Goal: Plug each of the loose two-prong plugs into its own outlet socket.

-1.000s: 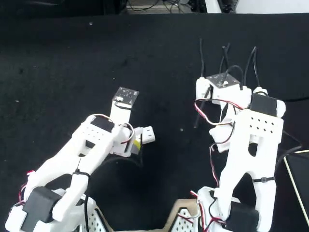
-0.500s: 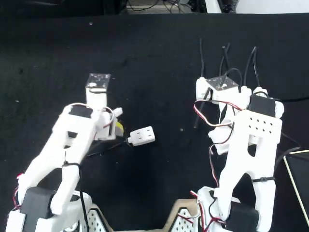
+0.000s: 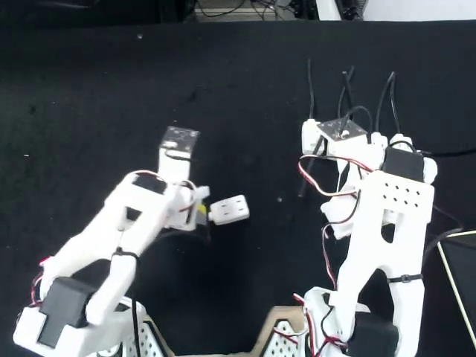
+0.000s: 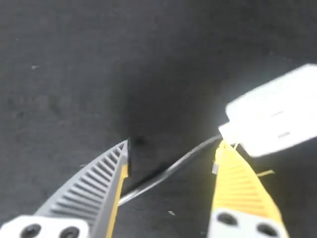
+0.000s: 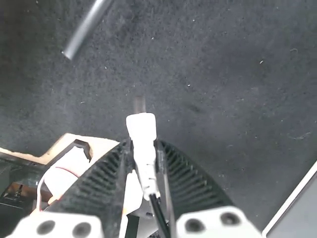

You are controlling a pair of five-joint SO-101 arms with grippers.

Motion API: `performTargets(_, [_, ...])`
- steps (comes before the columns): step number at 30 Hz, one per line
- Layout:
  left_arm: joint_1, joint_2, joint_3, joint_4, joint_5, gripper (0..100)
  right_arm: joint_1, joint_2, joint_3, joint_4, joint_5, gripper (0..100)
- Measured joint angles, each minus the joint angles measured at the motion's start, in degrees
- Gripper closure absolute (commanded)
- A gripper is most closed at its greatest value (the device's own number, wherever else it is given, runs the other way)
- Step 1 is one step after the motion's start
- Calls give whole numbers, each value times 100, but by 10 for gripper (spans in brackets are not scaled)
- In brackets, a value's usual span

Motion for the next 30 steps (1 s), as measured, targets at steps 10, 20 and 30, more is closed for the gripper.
performTargets(10, [765,-607,413,0,18,726,0,-9,0,0,0,988])
performTargets(20, [-413,-1776,475,-211,26,722,0,-9,0,0,0,988])
performTargets(30, [-387,360,-343,-246,35,726,0,-9,0,0,0,987])
